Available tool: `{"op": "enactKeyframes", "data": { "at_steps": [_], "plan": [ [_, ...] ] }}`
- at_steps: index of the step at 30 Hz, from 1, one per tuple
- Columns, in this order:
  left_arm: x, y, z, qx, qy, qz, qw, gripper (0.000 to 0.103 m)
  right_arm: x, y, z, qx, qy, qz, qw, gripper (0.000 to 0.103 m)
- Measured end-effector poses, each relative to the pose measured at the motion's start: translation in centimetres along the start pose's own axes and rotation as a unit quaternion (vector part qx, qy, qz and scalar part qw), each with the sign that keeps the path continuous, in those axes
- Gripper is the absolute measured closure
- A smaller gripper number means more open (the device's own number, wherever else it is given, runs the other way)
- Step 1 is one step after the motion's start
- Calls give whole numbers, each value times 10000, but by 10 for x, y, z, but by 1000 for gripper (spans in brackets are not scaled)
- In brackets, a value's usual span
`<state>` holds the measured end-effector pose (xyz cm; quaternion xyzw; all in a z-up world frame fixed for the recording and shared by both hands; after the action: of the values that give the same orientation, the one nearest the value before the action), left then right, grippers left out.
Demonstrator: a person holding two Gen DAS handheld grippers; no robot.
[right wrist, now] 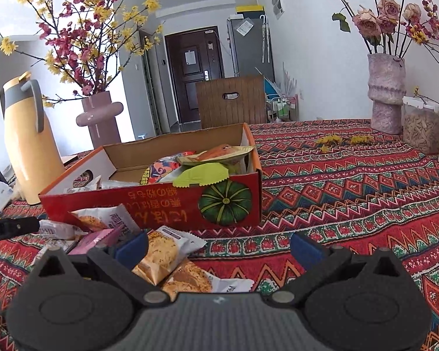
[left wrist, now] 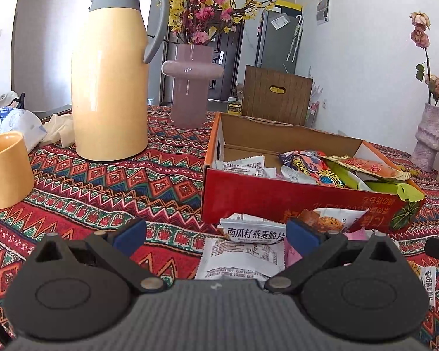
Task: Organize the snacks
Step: 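Move both open grippers back to the snack pile in front of the box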
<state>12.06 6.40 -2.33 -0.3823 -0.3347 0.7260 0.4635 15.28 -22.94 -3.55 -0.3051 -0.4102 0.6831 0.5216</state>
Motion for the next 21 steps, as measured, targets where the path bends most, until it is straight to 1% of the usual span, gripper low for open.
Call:
{"op": "enactKeyframes", "data": {
  "at_steps": [11, 21],
  "plan": [
    [-1, 5, 1, -4, 69, -21, 10000, 0, -1, 3, -4, 84, 98, -31, 9999, 0],
    [0, 5, 1, 7, 81, 12, 10000, 0, 0, 4, -4, 99, 63, 11, 9999, 0]
  ]
}}
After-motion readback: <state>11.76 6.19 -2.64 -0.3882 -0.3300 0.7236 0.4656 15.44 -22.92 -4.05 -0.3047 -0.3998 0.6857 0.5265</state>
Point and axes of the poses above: each gripper's, at about its wrist camera, not at the fingertips, and z roughly against the way its jaws point, x to its left, y to its underside, the point moved 1 cm from there along -z, roughly the way its jaws point, and after that the axes turned 9 degrees about z, right-handed, at the moved point
